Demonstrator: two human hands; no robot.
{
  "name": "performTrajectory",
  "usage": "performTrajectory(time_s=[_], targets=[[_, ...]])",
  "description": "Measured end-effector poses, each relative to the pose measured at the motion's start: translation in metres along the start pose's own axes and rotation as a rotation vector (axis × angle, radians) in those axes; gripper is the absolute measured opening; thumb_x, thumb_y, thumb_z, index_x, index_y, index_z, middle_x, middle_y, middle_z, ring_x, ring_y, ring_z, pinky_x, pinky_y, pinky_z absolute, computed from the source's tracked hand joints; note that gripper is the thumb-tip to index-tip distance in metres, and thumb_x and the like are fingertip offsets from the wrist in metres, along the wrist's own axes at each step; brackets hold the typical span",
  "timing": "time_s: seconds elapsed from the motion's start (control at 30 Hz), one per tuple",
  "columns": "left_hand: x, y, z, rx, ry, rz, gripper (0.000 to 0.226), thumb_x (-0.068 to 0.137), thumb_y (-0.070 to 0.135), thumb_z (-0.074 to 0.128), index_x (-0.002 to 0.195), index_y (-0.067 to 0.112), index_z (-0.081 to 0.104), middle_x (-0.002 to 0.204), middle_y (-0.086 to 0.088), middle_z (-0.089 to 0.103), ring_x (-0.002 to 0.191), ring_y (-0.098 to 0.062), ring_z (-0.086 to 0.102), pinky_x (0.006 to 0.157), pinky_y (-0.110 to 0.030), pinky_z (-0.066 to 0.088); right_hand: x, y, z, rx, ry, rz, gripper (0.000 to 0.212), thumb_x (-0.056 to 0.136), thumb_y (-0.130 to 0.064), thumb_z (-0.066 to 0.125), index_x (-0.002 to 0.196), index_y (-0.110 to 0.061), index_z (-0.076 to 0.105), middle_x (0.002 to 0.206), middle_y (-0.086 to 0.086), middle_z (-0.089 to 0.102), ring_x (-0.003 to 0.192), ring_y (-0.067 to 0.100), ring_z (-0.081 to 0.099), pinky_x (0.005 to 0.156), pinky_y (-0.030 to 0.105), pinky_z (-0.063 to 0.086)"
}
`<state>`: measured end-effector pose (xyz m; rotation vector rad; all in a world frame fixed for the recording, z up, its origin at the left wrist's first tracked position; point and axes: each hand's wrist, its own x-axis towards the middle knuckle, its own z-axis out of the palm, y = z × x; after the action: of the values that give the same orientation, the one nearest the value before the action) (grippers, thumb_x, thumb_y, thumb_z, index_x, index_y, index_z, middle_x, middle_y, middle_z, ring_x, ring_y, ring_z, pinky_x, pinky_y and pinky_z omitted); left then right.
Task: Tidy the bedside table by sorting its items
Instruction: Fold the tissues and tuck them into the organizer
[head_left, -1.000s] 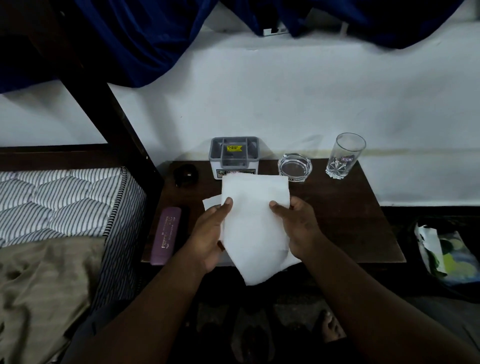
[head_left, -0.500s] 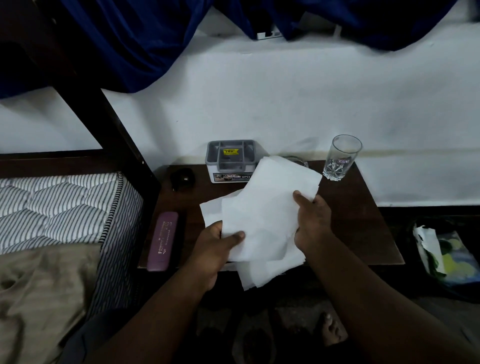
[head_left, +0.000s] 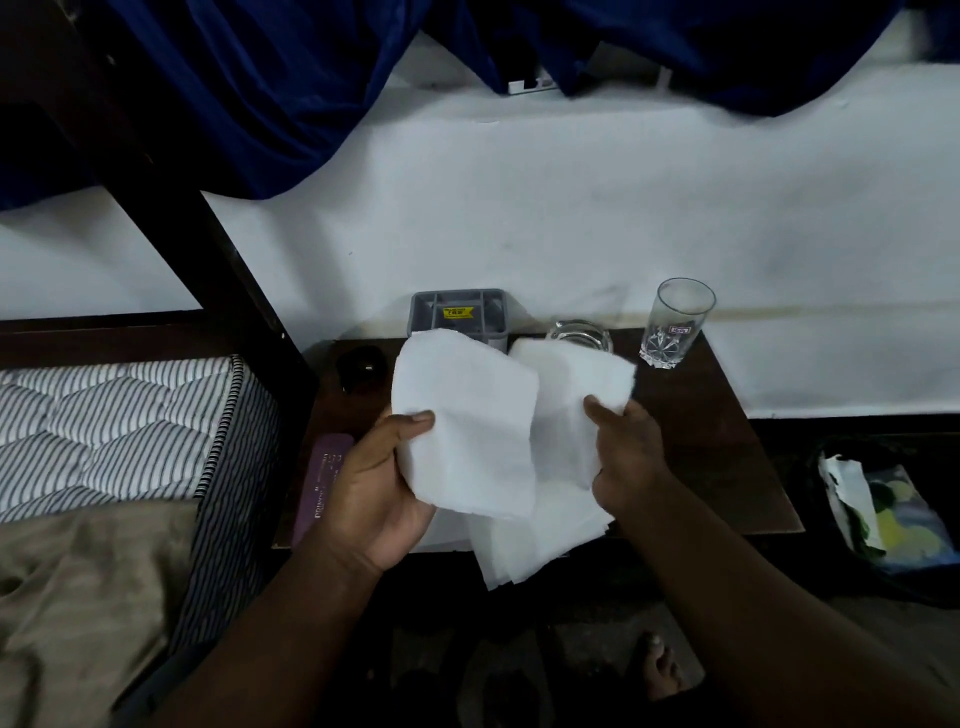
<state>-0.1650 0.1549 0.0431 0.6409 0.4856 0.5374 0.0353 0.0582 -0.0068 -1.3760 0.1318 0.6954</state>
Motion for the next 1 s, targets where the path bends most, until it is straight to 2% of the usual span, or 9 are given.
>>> performTrajectory(time_s=[0.1, 0.27, 0.37, 0.47, 0.63, 0.7, 0.83, 0.9, 1.0], targets=[[0.005, -0.005, 0.006, -0.097, -0.027, -0.047, 0.081, 0.063, 0.014, 0.086, 0.14, 0.004, 0.061, 0.141, -0.016, 0.064, 0.133, -0.033, 0.06, 0.113, -0.053, 0.044, -0.022, 0.013, 0.01, 0.014, -0.197, 0.142, 0.018, 0.093, -0.007, 0.065, 0.11, -0.003, 0.067, 0.104, 0.02, 0.074, 0.087, 0.036, 0.07, 0.072, 0.051, 0.061], [0.018, -0.019, 0.014, 0.153, 0.142, -0.017, 0.036, 0.09, 0.002, 0.06, 0.126, 0.0, 0.067, 0.123, -0.017, 0.074, 0.115, -0.03, 0.071, 0.091, -0.038, 0.062, -0.035, 0.011, 0.009, 0.185, -0.45, 0.395, 0.025, 0.094, -0.02, 0.05, 0.085, -0.008, 0.069, 0.068, 0.007, 0.071, 0.052, 0.024, 0.068, 0.04, 0.025, 0.05], [0.02, -0.022, 0.009, 0.434, 0.218, 0.069, 0.022, 0.093, -0.001, 0.063, 0.109, 0.009, 0.073, 0.106, -0.006, 0.08, 0.094, -0.019, 0.077, 0.076, -0.031, 0.063, -0.032, 0.012, 0.011, 0.158, -0.434, 0.36, 0.036, 0.086, -0.027, 0.059, 0.116, -0.011, 0.072, 0.108, 0.012, 0.074, 0.09, 0.035, 0.072, 0.075, 0.042, 0.054], [0.021, -0.021, 0.004, 0.69, 0.251, 0.183, 0.022, 0.094, 0.0, 0.066, 0.103, 0.018, 0.075, 0.097, 0.007, 0.082, 0.088, -0.008, 0.077, 0.07, -0.019, 0.06, -0.033, 0.013, 0.014, 0.035, -0.43, 0.27, 0.051, 0.073, -0.026, 0.07, 0.121, -0.01, 0.069, 0.124, 0.019, 0.07, 0.114, 0.047, 0.065, 0.101, 0.07, 0.042], [0.03, -0.027, -0.01, 0.949, 0.377, 0.26, 0.014, 0.085, 0.02, 0.08, 0.093, 0.028, 0.073, 0.097, 0.004, 0.079, 0.087, -0.013, 0.076, 0.08, -0.038, 0.064, -0.029, 0.016, 0.012, -0.016, -0.371, 0.198, 0.027, 0.091, -0.008, 0.067, 0.117, -0.011, 0.07, 0.114, 0.02, 0.074, 0.108, 0.048, 0.068, 0.091, 0.078, 0.044], [0.033, -0.027, -0.016, 1.078, 0.416, 0.294, 0.032, 0.071, 0.039, 0.083, 0.099, 0.031, 0.07, 0.11, 0.0, 0.073, 0.099, -0.019, 0.072, 0.086, -0.048, 0.062, -0.03, 0.012, 0.012, -0.009, -0.371, 0.202, 0.026, 0.092, -0.009, 0.067, 0.117, -0.013, 0.071, 0.112, 0.016, 0.076, 0.107, 0.043, 0.07, 0.092, 0.075, 0.047], [0.036, -0.029, -0.017, 0.88, 0.409, 0.28, 0.067, 0.067, 0.033, 0.089, 0.123, 0.027, 0.053, 0.131, 0.001, 0.06, 0.122, -0.017, 0.059, 0.098, -0.042, 0.055, -0.029, 0.009, 0.011, -0.027, -0.377, 0.208, 0.023, 0.092, -0.011, 0.066, 0.114, -0.017, 0.073, 0.111, 0.014, 0.077, 0.109, 0.044, 0.069, 0.096, 0.068, 0.046], [0.036, -0.026, -0.015, 0.704, 0.418, 0.162, 0.066, 0.079, 0.033, 0.087, 0.132, 0.025, 0.049, 0.128, 0.001, 0.064, 0.114, -0.016, 0.065, 0.095, -0.044, 0.058, -0.031, 0.006, 0.011, -0.013, -0.39, 0.213, 0.024, 0.094, -0.008, 0.063, 0.116, -0.014, 0.072, 0.113, 0.015, 0.076, 0.105, 0.04, 0.071, 0.092, 0.066, 0.052], [0.037, -0.018, -0.015, 0.547, 0.387, -0.043, 0.059, 0.081, 0.057, 0.079, 0.124, 0.017, 0.066, 0.12, -0.004, 0.076, 0.106, -0.023, 0.075, 0.092, -0.051, 0.06, -0.035, 0.004, 0.013, -0.004, -0.44, 0.229, 0.026, 0.096, -0.005, 0.058, 0.118, -0.009, 0.07, 0.114, 0.017, 0.075, 0.095, 0.035, 0.074, 0.081, 0.053, 0.061]])
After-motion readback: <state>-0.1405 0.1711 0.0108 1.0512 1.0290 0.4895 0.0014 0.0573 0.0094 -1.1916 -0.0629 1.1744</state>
